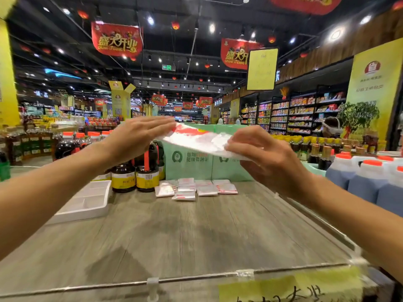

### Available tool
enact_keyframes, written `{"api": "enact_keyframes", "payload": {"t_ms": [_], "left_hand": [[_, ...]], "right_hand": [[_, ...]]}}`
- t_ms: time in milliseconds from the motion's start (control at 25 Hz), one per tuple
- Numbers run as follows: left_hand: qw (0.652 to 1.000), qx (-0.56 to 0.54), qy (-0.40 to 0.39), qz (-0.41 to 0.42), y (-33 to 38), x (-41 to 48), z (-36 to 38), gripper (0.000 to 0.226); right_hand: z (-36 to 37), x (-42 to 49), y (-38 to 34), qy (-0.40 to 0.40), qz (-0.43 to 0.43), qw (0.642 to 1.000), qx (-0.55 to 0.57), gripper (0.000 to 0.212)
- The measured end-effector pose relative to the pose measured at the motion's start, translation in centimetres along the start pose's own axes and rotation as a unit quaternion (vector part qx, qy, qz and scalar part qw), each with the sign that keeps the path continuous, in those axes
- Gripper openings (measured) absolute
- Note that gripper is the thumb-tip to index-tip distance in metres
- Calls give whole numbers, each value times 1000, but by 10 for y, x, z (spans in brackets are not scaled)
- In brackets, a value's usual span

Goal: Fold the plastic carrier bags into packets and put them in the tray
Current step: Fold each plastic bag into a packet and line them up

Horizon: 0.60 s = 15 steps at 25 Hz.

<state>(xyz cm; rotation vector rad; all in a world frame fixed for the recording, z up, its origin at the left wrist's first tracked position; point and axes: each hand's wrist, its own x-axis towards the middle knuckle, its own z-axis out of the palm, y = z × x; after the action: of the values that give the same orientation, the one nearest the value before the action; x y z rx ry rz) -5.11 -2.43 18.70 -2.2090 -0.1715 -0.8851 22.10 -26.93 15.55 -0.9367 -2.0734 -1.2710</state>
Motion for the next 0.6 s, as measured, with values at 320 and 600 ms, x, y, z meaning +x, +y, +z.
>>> {"api": "enact_keyframes", "payload": {"t_ms": [320,600], "left_hand": [[993,67,-66,68,29,-27,92,73],[887,-191,-420,-35,97,-93,163,75]], "right_hand": [[54,-23,-59,-30,-191,979,59,19],[140,-74,-82,-295,-36,913,280,33]]}}
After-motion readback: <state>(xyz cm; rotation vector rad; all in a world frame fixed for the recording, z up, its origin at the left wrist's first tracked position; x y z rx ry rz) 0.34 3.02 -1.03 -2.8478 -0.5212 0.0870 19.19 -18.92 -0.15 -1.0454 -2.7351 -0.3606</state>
